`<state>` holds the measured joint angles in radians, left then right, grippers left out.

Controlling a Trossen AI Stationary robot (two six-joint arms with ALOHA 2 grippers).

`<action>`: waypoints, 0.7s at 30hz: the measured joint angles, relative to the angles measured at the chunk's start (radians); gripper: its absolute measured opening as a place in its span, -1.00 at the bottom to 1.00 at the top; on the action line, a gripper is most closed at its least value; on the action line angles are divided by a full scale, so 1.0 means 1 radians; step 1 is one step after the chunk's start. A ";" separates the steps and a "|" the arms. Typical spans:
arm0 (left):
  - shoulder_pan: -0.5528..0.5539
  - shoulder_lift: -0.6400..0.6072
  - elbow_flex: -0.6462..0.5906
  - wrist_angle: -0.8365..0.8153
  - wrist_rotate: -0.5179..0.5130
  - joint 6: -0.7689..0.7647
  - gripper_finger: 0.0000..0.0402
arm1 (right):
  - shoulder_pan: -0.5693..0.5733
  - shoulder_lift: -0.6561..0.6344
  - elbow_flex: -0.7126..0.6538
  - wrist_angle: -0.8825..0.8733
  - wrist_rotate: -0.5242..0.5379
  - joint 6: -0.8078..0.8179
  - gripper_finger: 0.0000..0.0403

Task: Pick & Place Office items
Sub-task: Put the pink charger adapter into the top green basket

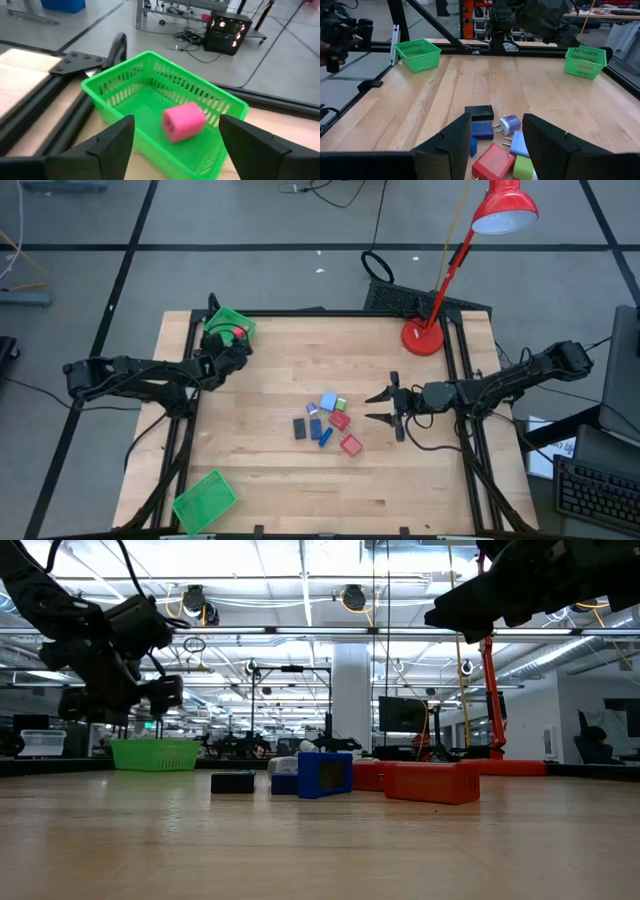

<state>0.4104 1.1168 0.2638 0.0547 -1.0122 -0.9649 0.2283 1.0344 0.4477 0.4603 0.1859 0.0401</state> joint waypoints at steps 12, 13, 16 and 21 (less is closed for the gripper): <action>-0.052 -0.088 0.000 0.381 0.304 0.391 0.49 | 0.000 0.000 0.000 -0.016 -0.004 0.000 -0.18; -0.055 -0.094 0.000 0.403 0.344 0.404 0.48 | 0.000 0.000 0.000 -0.021 -0.004 0.000 -0.18; -0.067 -0.103 0.000 0.470 0.468 0.414 0.46 | 0.000 0.000 -0.002 -0.033 -0.007 -0.001 -0.18; -0.079 -0.102 0.001 0.556 0.662 0.435 0.43 | 0.000 0.001 -0.042 -0.029 -0.053 -0.047 -0.19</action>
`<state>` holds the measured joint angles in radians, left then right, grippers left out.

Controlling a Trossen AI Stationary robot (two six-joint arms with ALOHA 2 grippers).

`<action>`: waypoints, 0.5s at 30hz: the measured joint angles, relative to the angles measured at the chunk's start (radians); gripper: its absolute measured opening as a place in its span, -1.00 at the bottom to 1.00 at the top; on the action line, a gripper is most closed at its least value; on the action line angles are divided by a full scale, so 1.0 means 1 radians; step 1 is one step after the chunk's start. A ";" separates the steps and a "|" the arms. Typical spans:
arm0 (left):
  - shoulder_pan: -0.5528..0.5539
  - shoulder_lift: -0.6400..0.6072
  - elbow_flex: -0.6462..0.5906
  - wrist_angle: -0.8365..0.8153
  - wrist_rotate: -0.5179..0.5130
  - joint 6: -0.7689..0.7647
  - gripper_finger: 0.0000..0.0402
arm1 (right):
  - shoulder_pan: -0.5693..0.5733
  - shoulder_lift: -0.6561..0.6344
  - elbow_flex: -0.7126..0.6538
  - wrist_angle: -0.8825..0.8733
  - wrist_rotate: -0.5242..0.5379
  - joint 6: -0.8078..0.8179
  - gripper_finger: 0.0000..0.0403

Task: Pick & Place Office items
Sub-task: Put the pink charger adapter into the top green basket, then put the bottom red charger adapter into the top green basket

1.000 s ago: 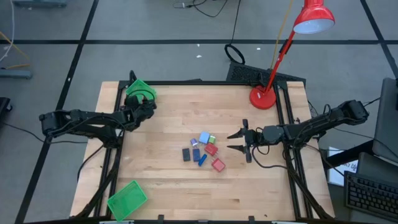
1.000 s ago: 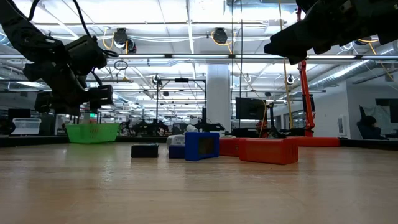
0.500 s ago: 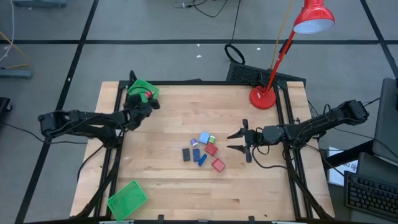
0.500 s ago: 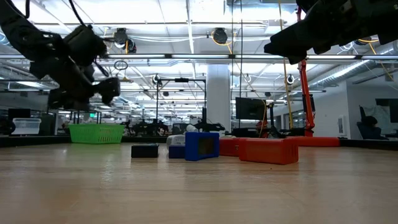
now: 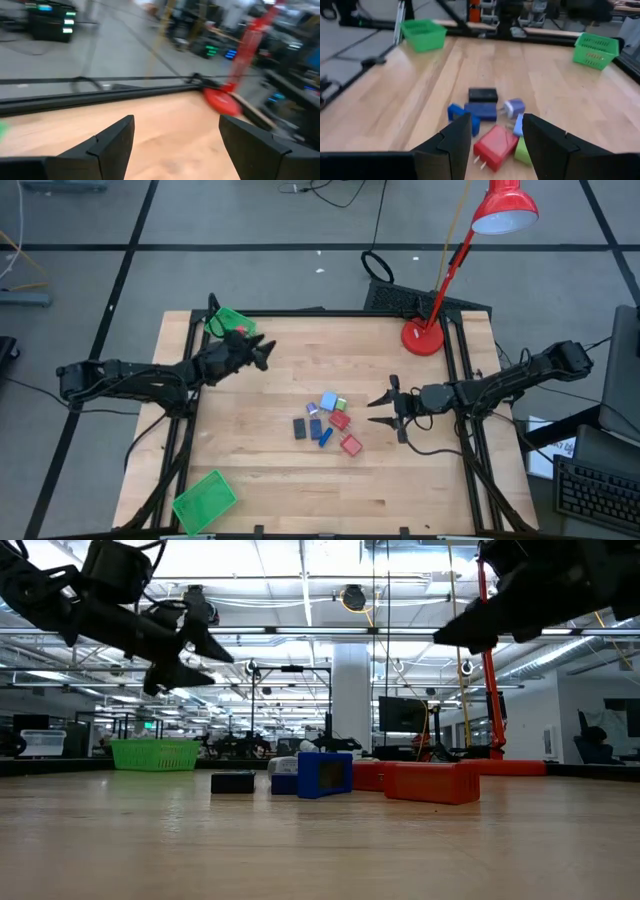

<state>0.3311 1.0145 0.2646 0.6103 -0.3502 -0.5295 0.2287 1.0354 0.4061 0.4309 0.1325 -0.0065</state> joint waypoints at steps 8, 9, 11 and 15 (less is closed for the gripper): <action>-0.033 0.000 0.000 0.102 0.098 0.061 0.45 | -0.004 0.151 -0.037 0.200 0.154 0.022 -0.17; -0.037 0.000 0.000 0.105 0.097 0.062 0.46 | -0.009 0.184 -0.037 0.232 0.156 0.023 -0.14; -0.041 0.000 0.000 0.104 0.095 0.064 0.47 | -0.020 0.254 -0.037 0.290 0.153 0.029 -0.06; -0.041 0.000 0.000 0.102 0.089 0.064 0.47 | -0.049 0.371 -0.037 0.365 0.151 0.046 0.14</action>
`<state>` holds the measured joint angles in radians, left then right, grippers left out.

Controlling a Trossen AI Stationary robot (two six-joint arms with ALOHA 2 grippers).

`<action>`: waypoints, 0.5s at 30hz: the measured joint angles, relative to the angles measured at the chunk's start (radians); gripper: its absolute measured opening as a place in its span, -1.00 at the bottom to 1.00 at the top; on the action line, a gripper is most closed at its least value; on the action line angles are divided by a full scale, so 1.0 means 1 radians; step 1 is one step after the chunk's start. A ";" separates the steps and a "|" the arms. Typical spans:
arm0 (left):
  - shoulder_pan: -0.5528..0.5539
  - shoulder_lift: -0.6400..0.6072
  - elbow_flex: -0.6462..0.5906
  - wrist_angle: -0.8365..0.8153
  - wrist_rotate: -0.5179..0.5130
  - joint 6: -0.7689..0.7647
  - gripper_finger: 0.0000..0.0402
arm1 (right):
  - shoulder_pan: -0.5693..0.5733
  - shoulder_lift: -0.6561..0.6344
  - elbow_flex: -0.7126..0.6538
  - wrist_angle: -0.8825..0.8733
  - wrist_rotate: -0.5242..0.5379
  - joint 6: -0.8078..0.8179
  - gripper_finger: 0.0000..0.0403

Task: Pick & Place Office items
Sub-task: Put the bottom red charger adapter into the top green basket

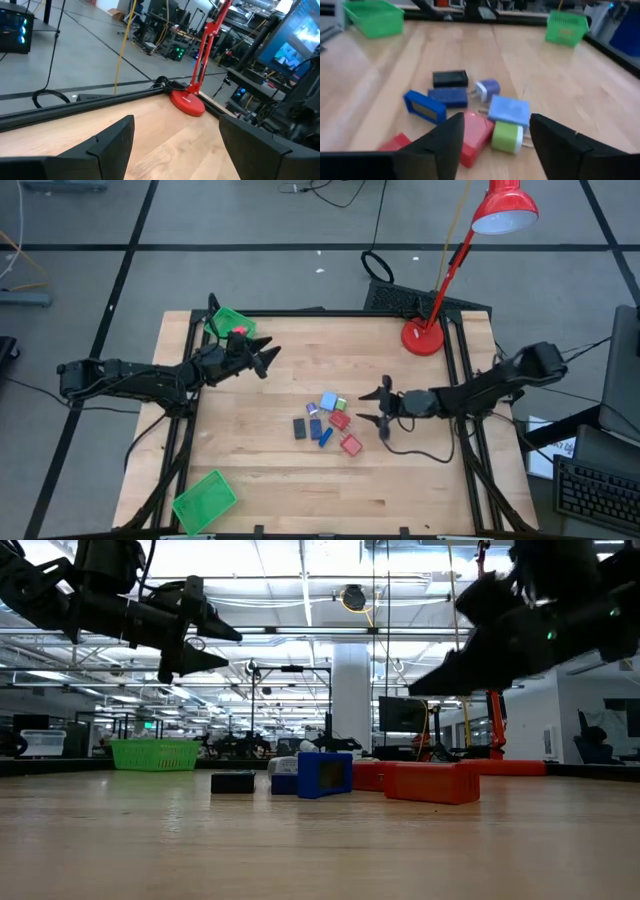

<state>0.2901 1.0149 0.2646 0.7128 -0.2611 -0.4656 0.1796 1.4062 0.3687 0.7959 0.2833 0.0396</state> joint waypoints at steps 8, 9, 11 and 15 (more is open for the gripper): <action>0.000 0.000 0.000 -0.002 -0.001 0.016 0.40 | -0.053 0.152 0.031 0.056 -0.178 0.099 0.37; 0.000 0.000 0.000 -0.002 -0.001 0.016 0.40 | -0.052 0.169 0.049 0.040 -0.182 0.115 0.37; 0.000 0.000 0.000 -0.002 -0.001 0.016 0.40 | -0.047 0.213 0.097 -0.010 -0.181 0.156 0.36; 0.000 0.000 0.000 -0.004 -0.001 0.013 0.43 | -0.012 0.284 0.215 -0.160 -0.182 0.203 0.36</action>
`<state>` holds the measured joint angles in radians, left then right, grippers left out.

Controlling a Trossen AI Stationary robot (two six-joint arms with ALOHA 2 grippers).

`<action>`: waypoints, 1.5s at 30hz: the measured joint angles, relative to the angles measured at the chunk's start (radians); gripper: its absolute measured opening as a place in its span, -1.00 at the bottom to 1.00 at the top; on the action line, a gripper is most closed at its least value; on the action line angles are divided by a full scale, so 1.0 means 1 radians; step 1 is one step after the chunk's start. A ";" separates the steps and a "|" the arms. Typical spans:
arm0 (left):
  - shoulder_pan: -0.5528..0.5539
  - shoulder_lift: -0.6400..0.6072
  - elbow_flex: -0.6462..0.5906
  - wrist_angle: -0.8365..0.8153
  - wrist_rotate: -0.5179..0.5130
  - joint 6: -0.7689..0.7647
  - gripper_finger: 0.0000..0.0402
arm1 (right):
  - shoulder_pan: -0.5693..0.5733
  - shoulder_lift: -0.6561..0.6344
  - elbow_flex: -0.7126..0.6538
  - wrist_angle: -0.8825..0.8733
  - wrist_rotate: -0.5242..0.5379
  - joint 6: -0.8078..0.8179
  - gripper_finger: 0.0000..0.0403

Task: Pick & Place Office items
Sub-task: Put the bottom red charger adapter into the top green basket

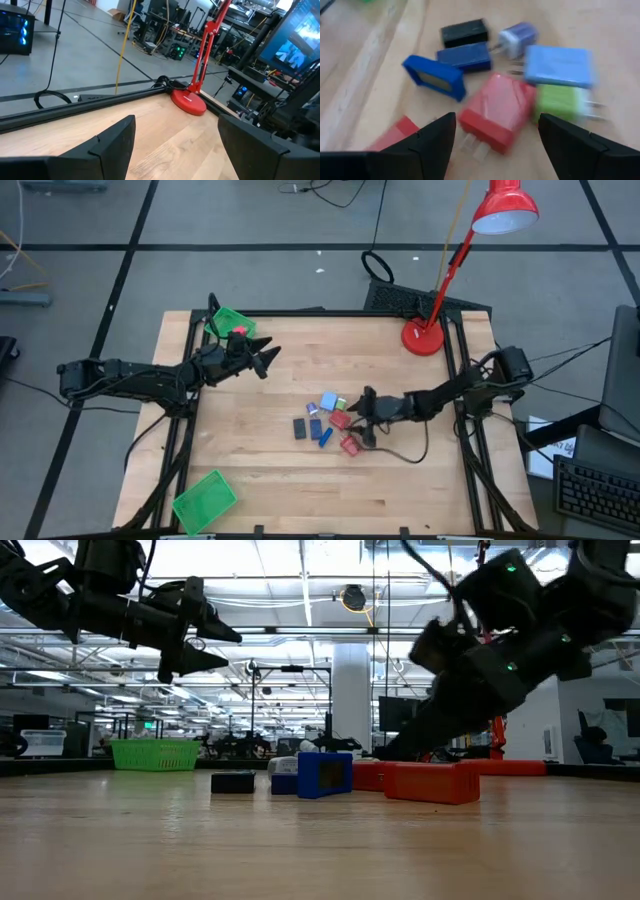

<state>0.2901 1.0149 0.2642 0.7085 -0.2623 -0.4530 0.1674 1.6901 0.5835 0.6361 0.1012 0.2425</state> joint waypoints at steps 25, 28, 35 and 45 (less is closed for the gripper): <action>-0.003 0.000 0.000 -0.004 0.000 -0.003 0.44 | 0.102 -0.128 0.208 -0.478 -0.179 0.051 0.35; -0.005 0.000 0.000 -0.004 0.000 -0.003 0.44 | 0.143 -0.123 0.208 -0.494 -0.286 0.041 0.34; -0.005 0.000 0.000 -0.009 0.000 -0.018 0.36 | 0.097 -0.077 0.211 -0.556 -0.393 0.083 0.22; -0.005 0.000 0.000 -0.009 0.000 -0.016 0.35 | 0.033 -0.039 0.214 -0.593 -0.296 0.048 0.12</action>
<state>0.2852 1.0149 0.2642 0.6993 -0.2626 -0.4690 0.2006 1.6509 0.7970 0.0435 -0.1950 0.2902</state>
